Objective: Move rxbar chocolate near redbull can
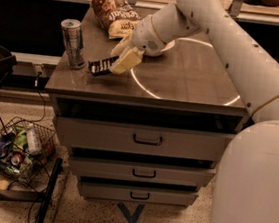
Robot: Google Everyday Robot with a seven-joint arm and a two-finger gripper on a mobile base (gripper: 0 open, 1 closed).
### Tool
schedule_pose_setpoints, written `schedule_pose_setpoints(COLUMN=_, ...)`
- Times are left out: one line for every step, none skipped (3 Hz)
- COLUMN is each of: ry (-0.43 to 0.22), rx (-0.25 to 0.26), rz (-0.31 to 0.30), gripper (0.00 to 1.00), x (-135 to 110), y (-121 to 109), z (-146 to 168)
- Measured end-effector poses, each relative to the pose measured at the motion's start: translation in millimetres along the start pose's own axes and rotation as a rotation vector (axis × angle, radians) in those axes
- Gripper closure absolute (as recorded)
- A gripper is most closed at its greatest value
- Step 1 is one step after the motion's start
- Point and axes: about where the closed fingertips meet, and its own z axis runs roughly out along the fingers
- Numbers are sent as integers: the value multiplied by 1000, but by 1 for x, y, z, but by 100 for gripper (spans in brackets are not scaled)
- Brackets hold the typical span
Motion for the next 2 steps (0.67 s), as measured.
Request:
schedule_pose_setpoints(ry=-1, rx=-8, rz=-2, gripper=85, x=-1, y=1, z=4)
schedule_pose_setpoints(ry=-2, rx=-16, rz=-3, gripper=54, x=-2, y=1, z=9)
